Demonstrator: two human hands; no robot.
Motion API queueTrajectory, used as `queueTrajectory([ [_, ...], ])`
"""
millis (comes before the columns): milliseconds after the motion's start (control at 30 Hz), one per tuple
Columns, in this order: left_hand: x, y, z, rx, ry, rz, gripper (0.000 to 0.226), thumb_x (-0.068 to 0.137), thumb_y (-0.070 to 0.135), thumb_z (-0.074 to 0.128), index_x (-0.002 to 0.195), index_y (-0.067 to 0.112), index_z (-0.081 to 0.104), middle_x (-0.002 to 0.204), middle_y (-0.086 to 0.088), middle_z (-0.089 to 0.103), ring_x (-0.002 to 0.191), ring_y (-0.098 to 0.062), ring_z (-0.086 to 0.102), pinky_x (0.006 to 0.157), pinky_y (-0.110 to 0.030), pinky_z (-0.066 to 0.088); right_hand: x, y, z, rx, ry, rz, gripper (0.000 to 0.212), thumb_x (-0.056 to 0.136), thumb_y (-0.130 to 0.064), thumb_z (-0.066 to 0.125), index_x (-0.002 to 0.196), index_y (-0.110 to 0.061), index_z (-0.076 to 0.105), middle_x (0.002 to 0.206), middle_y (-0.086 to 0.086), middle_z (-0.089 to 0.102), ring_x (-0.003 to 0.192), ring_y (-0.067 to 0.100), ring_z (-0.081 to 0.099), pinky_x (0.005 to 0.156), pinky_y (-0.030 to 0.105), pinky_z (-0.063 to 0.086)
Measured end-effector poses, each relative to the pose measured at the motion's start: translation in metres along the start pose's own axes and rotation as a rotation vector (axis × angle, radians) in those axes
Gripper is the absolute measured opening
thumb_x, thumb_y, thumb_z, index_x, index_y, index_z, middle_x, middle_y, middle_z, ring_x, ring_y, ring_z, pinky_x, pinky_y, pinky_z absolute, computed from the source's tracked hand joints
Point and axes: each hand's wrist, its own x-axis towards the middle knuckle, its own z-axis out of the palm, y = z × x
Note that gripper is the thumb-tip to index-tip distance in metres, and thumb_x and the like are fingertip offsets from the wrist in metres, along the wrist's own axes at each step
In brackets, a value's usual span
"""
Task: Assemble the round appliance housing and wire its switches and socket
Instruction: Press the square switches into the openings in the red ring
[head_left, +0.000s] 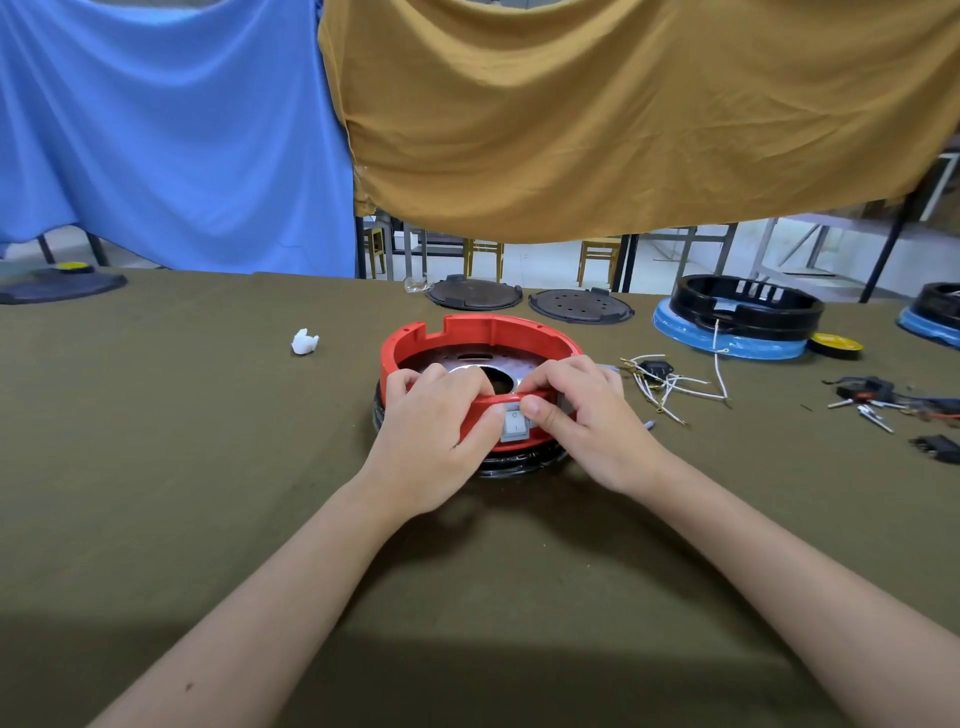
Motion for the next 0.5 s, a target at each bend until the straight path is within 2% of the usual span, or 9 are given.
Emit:
queueTrajectory([
  [167,0.0004,-0.0016,0.0014,-0.025,-0.002,0.001,0.024,0.097,0.049,0.037,0.089,0.032,0.052,0.082,0.019,0.051,0.087,-0.006,0.045,0.092,-0.037,0.029,-0.0025,-0.0005,0.0006,-0.024,0.019,-0.021,0.025,0.096,-0.048,0.048,0.101,-0.028,0.063,0.096,-0.022,0.056,0.107,0.001,0.044,0.100,0.027,0.019],
  [367,0.0023,-0.0039,0.0036,-0.027,0.001,-0.011,0.022,0.097,0.049,0.037,0.088,0.034,0.050,0.079,0.022,0.048,0.086,-0.004,0.042,0.091,-0.034,0.026,-0.0004,-0.0021,0.0025,-0.022,0.034,-0.010,0.029,0.094,-0.054,0.046,0.096,-0.029,0.061,0.093,-0.021,0.056,0.106,0.000,0.044,0.098,0.029,0.019],
  [500,0.0032,-0.0028,0.0056,-0.021,0.016,-0.033,0.022,0.096,0.049,0.038,0.085,0.034,0.050,0.076,0.021,0.047,0.085,-0.004,0.042,0.091,-0.033,0.025,0.0024,-0.0030,0.0037,0.006,0.032,0.010,0.012,0.097,-0.040,0.056,0.089,-0.031,0.059,0.088,-0.019,0.056,0.104,-0.001,0.043,0.092,0.024,0.016],
])
